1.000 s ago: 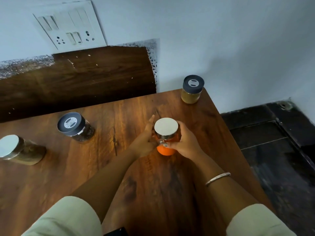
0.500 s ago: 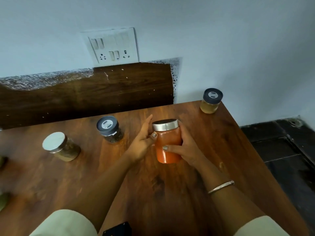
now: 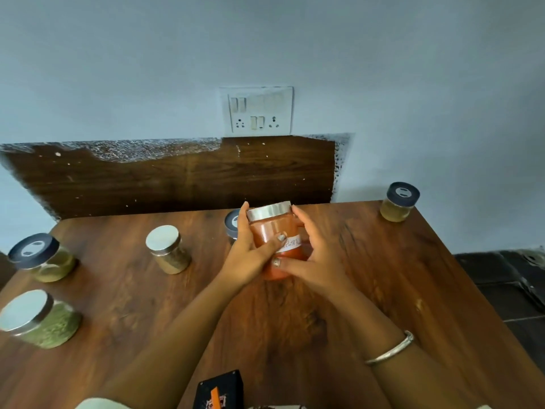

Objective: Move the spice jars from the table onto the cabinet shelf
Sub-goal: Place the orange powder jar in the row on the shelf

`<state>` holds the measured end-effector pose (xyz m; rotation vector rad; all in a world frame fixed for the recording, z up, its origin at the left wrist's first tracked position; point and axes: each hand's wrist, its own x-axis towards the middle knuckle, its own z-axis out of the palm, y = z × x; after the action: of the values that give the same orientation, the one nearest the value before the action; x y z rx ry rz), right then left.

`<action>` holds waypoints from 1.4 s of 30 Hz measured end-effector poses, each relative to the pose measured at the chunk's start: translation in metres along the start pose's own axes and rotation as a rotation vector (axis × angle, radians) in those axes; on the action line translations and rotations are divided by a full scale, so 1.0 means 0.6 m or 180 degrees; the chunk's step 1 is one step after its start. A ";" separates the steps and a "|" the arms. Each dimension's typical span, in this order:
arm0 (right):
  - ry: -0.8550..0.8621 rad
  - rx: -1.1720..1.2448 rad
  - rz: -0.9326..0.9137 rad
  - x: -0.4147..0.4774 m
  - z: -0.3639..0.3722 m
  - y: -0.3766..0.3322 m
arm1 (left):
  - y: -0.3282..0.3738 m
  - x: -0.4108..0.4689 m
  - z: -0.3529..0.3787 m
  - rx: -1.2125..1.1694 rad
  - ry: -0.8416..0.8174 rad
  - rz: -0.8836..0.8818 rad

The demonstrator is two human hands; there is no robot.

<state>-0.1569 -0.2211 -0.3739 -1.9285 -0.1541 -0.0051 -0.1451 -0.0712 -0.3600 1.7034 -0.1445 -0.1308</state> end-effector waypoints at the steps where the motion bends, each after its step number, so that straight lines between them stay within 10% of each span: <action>1: -0.0091 0.0164 0.0038 -0.001 -0.002 -0.004 | 0.002 0.000 -0.009 -0.0111 -0.0069 -0.0011; 15: -0.0805 0.0901 0.0035 -0.009 -0.005 -0.039 | 0.022 -0.020 -0.075 0.0455 -0.1364 0.0134; 42: -0.1492 -0.0777 -0.0225 0.024 -0.050 -0.138 | 0.095 -0.021 -0.109 0.0603 -0.0939 0.0571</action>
<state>-0.1493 -0.2187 -0.2850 -2.1386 -0.5560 0.3993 -0.1477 -0.0129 -0.2944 1.8429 -0.5424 -0.2405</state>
